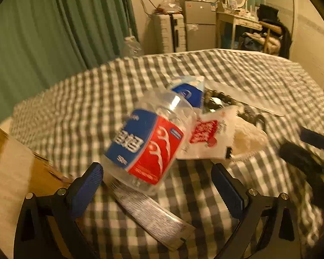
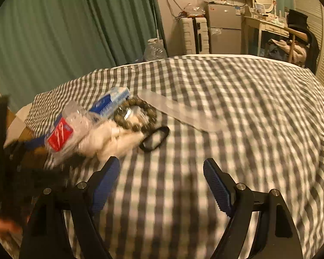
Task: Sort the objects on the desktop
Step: 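Reach the left tool to the clear floss-pick jar and grasp it, then lift the jar with the left tool and drop it into the cardboard box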
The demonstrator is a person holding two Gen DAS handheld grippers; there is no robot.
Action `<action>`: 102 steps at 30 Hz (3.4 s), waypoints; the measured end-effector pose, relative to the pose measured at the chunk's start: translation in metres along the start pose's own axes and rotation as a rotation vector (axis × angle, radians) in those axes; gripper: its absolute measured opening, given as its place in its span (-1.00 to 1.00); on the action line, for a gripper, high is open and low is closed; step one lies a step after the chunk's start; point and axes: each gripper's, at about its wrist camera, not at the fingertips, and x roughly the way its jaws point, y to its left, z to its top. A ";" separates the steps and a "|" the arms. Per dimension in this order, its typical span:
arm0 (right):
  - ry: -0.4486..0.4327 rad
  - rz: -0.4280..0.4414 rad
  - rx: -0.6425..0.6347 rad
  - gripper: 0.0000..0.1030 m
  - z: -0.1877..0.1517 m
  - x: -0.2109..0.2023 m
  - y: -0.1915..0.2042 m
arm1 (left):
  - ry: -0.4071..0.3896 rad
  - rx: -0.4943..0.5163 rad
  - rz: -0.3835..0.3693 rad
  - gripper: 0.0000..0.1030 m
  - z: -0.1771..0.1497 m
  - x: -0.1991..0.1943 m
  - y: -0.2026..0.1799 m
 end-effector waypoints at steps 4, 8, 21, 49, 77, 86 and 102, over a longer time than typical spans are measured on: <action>0.065 0.002 -0.005 0.21 0.015 0.031 0.006 | 0.010 -0.014 -0.045 0.99 -0.004 0.003 0.008; 0.104 -0.029 -0.042 -0.15 0.013 0.043 0.008 | 0.004 -0.015 -0.086 0.99 -0.004 0.002 0.017; 0.036 0.007 0.003 -0.86 -0.034 -0.036 -0.035 | -0.050 -0.074 -0.112 0.85 -0.005 -0.015 0.048; 0.016 0.016 -0.043 -0.86 -0.073 -0.111 -0.014 | 0.068 -0.151 -0.206 0.40 -0.130 -0.113 -0.001; -0.011 0.063 -0.081 -0.86 -0.107 -0.198 0.047 | -0.072 -0.222 -0.252 0.21 -0.130 -0.208 0.029; -0.050 0.154 -0.189 -0.86 -0.086 -0.229 0.116 | -0.193 -0.288 -0.234 0.21 -0.106 -0.267 0.076; 0.046 0.456 -0.378 -0.86 -0.068 -0.178 0.296 | -0.180 -0.495 -0.020 0.21 -0.131 -0.280 0.247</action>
